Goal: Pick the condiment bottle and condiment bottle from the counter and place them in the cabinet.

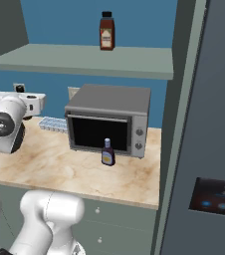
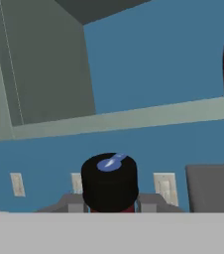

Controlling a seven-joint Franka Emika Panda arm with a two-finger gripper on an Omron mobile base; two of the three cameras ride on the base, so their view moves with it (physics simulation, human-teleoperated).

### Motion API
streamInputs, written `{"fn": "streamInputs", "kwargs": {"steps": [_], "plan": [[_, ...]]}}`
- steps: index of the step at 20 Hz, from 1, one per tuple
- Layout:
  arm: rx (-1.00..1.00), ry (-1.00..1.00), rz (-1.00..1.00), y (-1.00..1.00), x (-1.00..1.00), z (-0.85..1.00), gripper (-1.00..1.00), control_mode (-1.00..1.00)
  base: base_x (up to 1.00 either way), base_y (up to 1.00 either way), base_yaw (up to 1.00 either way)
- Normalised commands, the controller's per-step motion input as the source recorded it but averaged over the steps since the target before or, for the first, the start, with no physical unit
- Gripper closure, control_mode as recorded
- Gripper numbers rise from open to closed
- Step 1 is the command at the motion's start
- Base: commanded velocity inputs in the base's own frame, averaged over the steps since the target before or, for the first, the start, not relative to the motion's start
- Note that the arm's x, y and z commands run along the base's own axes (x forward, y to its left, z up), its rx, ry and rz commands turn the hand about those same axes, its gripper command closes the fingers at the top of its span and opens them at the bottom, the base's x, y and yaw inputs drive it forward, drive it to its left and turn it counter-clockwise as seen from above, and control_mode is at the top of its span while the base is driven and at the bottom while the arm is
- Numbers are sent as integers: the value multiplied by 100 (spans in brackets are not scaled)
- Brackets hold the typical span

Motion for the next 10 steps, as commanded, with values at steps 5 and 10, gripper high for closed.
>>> {"fn": "streamInputs", "kwargs": {"steps": [5, 10], "plan": [[-6, 13, -14, -24, -24, 84, 100, -100, 0, 0, 0], [-10, 24, -7, -21, -41, 54, 100, -100, 0, 0, 0]]}}
